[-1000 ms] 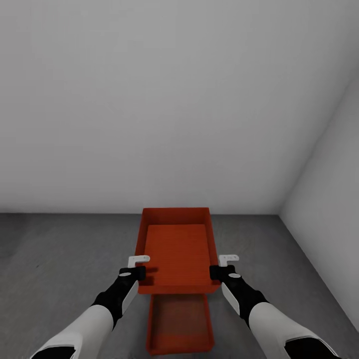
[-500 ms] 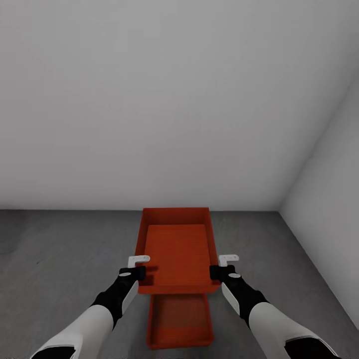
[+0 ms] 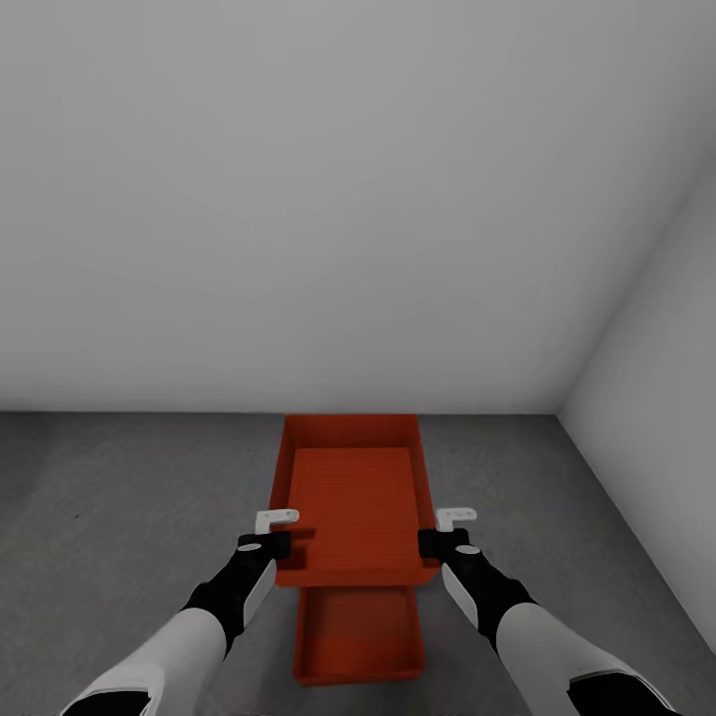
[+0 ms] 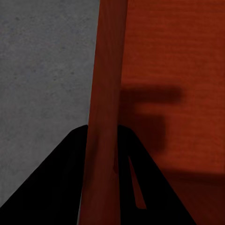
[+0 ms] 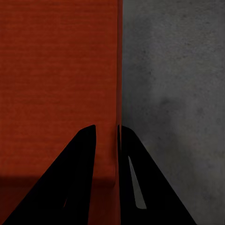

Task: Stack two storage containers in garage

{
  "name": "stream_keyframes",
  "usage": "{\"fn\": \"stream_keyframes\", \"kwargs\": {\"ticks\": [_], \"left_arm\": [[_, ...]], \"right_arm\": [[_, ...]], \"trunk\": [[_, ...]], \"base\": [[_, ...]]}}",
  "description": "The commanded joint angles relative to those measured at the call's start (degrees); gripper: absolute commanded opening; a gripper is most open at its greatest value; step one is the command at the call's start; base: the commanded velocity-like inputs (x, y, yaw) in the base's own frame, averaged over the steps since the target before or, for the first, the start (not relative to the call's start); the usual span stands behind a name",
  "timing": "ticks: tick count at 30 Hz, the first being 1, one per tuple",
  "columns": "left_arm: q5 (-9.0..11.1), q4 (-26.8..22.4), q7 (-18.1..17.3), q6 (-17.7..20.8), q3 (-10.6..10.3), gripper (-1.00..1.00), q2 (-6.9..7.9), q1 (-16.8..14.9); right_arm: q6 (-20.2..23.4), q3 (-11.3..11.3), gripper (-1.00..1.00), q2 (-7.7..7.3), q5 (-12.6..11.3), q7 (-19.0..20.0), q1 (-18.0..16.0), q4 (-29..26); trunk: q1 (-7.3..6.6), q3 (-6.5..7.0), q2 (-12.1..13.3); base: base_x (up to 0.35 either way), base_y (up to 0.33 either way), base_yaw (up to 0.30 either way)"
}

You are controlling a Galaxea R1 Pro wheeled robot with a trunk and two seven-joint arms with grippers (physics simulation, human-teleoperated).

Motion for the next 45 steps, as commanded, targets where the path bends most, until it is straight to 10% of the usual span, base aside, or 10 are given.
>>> {"fn": "stream_keyframes", "kwargs": {"ticks": [1, 45], "left_arm": [[0.5, -2.6, 3.0, 0.5, 3.6, -1.00, -0.07, -0.1], [0.5, -2.7, 3.0, 0.5, 3.6, -1.00, -0.10, -0.1]], "right_arm": [[0.3, 0.1, -1.00, -0.04, -1.3, 0.1, 0.0, 0.0], [0.3, 0.1, -1.00, -0.03, -1.3, 0.1, 0.0, 0.0]], "trunk": [[0.03, -0.20, -0.1], [0.03, -4.24, -0.1]], "base": [[0.000, 0.000, 0.000], [0.000, 0.000, 0.000]]}}
